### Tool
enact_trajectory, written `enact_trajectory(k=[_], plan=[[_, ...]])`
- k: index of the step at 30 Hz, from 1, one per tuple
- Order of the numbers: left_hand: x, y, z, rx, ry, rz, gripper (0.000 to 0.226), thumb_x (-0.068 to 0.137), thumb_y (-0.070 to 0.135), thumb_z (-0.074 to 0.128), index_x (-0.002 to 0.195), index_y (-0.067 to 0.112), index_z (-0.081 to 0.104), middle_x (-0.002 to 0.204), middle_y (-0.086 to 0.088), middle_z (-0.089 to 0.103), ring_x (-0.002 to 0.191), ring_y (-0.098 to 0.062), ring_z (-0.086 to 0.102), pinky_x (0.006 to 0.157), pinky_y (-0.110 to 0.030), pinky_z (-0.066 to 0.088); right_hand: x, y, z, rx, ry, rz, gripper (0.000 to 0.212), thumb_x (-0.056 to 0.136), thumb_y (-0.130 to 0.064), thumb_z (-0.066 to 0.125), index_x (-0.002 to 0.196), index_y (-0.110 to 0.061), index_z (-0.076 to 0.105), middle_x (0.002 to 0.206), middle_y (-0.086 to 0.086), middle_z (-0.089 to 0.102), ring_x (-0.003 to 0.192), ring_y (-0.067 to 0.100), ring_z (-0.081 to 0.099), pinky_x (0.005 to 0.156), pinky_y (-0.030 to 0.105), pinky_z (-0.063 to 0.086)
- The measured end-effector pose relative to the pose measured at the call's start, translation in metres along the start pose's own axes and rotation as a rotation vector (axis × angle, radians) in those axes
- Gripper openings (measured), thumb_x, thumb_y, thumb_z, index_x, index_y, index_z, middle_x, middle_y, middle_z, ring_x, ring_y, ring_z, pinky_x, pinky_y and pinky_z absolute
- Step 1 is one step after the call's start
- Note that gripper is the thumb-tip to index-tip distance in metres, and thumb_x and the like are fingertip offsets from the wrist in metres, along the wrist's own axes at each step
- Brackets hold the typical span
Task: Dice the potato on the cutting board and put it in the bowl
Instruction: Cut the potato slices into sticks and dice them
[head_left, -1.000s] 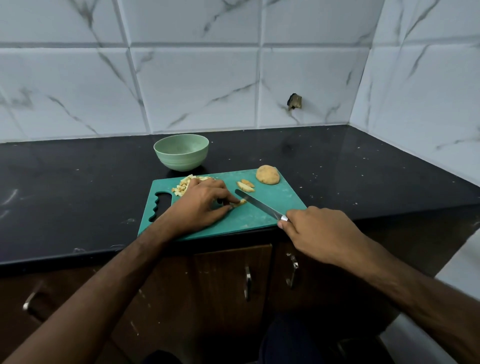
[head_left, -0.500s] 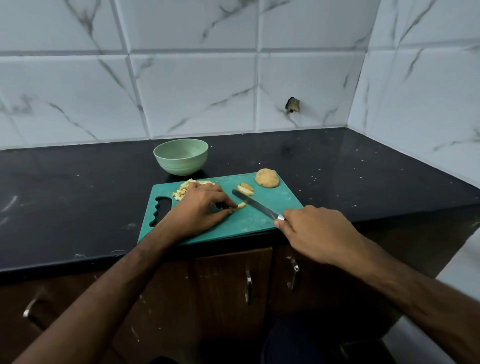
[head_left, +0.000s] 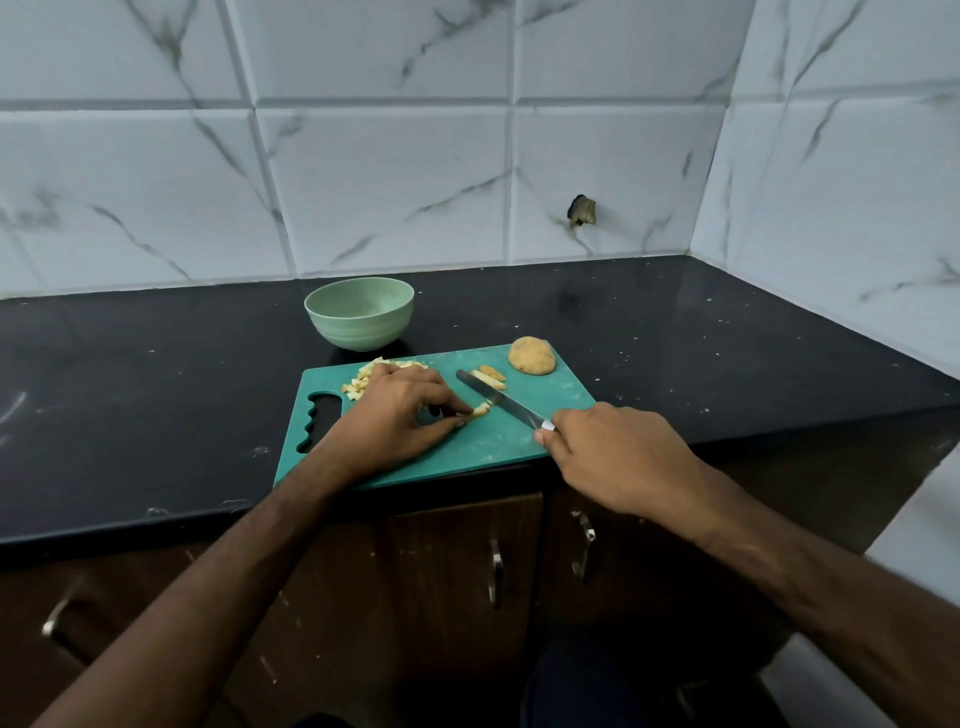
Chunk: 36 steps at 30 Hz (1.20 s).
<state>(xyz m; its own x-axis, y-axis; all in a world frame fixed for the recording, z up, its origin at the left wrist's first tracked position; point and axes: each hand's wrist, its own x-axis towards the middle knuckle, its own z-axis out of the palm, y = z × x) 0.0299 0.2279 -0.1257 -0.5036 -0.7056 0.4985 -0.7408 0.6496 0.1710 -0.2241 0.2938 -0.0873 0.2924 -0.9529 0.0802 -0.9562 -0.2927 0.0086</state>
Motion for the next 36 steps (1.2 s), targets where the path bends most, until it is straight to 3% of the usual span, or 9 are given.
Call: enact_trajectory(k=[13,21,30,36], plan=[[0.000,-0.001,0.000,0.025,-0.008,-0.010,0.014,0.093,0.042,0.067,0.104,0.037,0.074,0.092,0.020,0.059,0.093,0.000,0.052,0.079,-0.031,0.025,-0.005,-0.010,0.010,0.017,-0.047,-0.015,0.033,0.108,-0.049,0.028,0.096,-0.026,0.049,0.083,-0.006,0.052,0.074,0.012,0.053,0.067,0.035,0.042],[-0.002,0.000,0.000,0.070,0.092,-0.068,0.017,0.091,0.052,0.061,0.096,0.036,0.068,0.085,0.022,0.059,0.088,0.001,0.050,0.080,-0.035,0.028,-0.012,-0.005,-0.004,0.012,-0.049,-0.017,0.033,0.109,-0.050,0.027,0.093,-0.029,0.047,0.079,-0.009,0.052,0.068,0.007,0.051,0.058,0.030,0.038],[-0.003,0.000,-0.002,0.052,0.023,-0.093,0.011,0.088,0.050,0.069,0.086,0.038,0.070,0.086,0.021,0.059,0.090,0.001,0.048,0.088,-0.039,0.035,-0.012,-0.015,0.008,0.013,-0.049,-0.016,0.032,0.109,-0.048,0.028,0.092,-0.026,0.045,0.075,-0.009,0.045,0.064,0.006,0.044,0.061,0.033,0.035],[-0.002,0.002,-0.002,0.063,0.036,-0.093,0.016,0.087,0.052,0.067,0.080,0.038,0.064,0.084,0.020,0.059,0.088,0.000,0.048,0.085,-0.038,0.035,-0.004,-0.012,-0.001,0.044,-0.029,0.004,0.032,0.109,-0.049,0.028,0.092,-0.027,0.045,0.077,-0.010,0.046,0.066,0.007,0.045,0.063,0.035,0.036]])
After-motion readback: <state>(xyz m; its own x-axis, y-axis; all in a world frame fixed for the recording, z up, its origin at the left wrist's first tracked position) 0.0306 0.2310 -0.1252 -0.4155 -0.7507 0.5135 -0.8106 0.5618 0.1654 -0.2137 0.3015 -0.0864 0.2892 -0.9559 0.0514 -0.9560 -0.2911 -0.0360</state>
